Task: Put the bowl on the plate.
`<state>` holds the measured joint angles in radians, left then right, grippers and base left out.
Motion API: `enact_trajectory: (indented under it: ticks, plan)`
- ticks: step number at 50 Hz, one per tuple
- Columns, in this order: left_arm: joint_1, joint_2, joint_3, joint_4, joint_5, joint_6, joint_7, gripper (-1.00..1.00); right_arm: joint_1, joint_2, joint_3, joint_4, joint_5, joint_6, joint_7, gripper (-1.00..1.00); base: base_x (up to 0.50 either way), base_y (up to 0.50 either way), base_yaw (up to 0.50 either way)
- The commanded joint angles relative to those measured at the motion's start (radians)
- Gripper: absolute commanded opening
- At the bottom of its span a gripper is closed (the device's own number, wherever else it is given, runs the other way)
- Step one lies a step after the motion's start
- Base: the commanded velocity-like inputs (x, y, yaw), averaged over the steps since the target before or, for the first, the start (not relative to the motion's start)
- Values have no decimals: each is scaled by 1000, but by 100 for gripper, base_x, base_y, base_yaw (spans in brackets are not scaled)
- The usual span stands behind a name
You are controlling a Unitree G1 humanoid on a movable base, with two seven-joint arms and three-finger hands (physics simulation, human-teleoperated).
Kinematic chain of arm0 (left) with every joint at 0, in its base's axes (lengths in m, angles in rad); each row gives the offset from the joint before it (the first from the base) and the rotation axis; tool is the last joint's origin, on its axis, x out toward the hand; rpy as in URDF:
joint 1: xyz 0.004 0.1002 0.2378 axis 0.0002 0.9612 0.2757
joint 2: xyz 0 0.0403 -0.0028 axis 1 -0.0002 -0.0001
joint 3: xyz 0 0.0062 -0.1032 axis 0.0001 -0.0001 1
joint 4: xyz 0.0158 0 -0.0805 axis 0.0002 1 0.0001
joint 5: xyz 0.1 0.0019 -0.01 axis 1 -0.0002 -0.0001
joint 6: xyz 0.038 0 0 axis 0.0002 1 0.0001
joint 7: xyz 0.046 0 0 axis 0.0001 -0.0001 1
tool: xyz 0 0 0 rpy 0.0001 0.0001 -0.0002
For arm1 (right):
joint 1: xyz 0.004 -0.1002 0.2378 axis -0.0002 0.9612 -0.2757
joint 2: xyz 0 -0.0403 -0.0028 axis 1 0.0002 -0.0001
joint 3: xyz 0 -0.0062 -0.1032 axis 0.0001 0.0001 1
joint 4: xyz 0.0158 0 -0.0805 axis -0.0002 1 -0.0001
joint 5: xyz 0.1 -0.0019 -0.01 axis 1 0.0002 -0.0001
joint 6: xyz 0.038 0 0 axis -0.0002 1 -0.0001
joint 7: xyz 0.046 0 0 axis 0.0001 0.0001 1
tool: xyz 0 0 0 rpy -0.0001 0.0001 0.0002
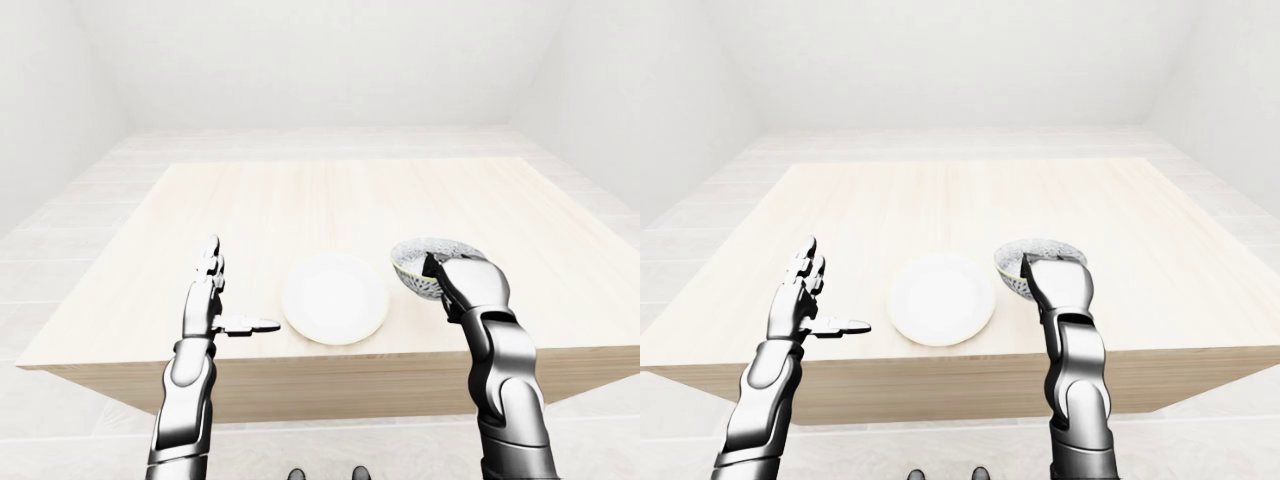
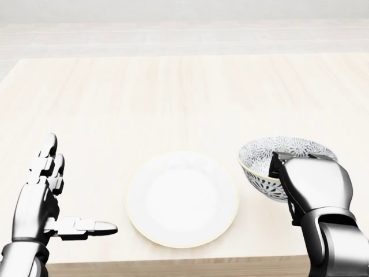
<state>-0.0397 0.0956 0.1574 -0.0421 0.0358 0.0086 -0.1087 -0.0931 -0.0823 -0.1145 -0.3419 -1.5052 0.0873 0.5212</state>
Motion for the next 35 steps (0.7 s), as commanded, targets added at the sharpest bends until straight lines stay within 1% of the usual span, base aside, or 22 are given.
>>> enact_trajectory:
  ticks: [1, 12, 22, 27, 30, 34, 35]
  plan:
    - [6, -1, -3, -2, 6, -3, 1, 100, -62, 2, 35, 36, -18, 0, -23, -61, 0, 0, 0]
    - [13, -5, -10, -6, 15, -5, 0, 100, -97, 14, 76, 57, -27, 0, -30, -62, 0, 0, 0]
    - [5, -5, -9, 12, 19, -13, 1, 100, -122, 49, 129, 77, -33, 0, -43, -57, 0, 0, 0]
    - [3, -3, -9, 11, 19, -10, 0, 100, -135, 60, 142, 74, -27, 0, -38, -55, 0, 0, 0]
    - [5, -2, -9, 13, 19, -14, -2, 100, -141, 70, 153, 69, -26, 0, -35, -54, 0, 0, 0]
    - [-3, 1, -6, 32, 21, -25, -1, 100, -153, 79, 162, 87, -25, 0, -62, -51, 0, 0, 0]
    - [-7, 2, -5, 37, 19, -24, -2, 100, -156, 83, 165, 90, -20, 0, -59, -51, 0, 0, 0]
